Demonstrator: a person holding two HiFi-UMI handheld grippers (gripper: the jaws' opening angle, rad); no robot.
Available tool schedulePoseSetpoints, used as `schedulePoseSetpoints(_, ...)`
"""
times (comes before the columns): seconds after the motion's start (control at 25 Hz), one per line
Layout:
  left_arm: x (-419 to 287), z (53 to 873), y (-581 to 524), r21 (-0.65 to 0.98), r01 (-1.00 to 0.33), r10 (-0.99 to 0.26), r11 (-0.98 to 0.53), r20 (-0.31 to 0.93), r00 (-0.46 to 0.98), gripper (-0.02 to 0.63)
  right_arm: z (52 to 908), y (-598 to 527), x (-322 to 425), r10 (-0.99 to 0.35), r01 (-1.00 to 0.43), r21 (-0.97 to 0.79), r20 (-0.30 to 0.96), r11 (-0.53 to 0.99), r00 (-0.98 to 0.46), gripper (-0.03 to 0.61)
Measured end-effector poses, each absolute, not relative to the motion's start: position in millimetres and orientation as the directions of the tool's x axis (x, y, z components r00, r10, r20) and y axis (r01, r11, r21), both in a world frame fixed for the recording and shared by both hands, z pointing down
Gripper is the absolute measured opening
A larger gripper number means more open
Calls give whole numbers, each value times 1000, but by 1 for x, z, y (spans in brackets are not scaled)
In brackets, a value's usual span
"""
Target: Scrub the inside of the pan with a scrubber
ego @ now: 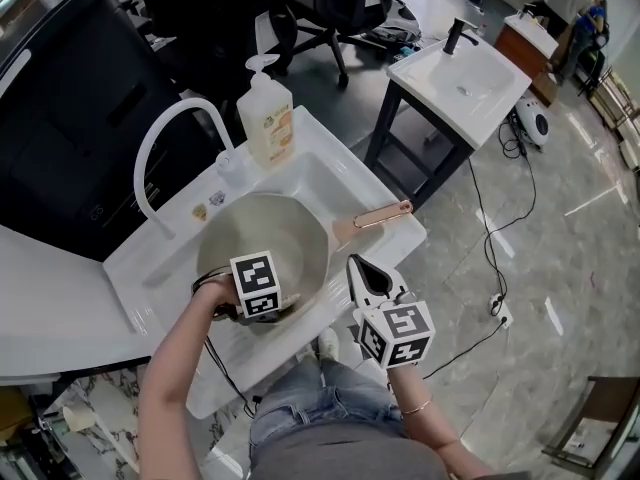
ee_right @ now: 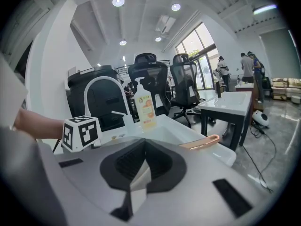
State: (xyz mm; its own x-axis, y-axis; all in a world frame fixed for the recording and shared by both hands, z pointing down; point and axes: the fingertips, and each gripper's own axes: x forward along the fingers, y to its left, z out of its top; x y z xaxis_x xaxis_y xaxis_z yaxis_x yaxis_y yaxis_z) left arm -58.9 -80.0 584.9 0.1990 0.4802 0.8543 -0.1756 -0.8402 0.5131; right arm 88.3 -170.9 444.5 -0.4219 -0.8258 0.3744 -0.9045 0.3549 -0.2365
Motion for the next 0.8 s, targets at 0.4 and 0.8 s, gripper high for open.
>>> schedulePoseSetpoints(0.4,9,562,-108,635,-216,446,-742,707,549,63,444,-171,100,-828,-912,-225,386,343,-407,11)
schedulePoseSetpoints(0.8,39,536,-142,724,-215,305,-655,514,801,63,445,-177,96,-819,-912,-211,402,353,-410,11)
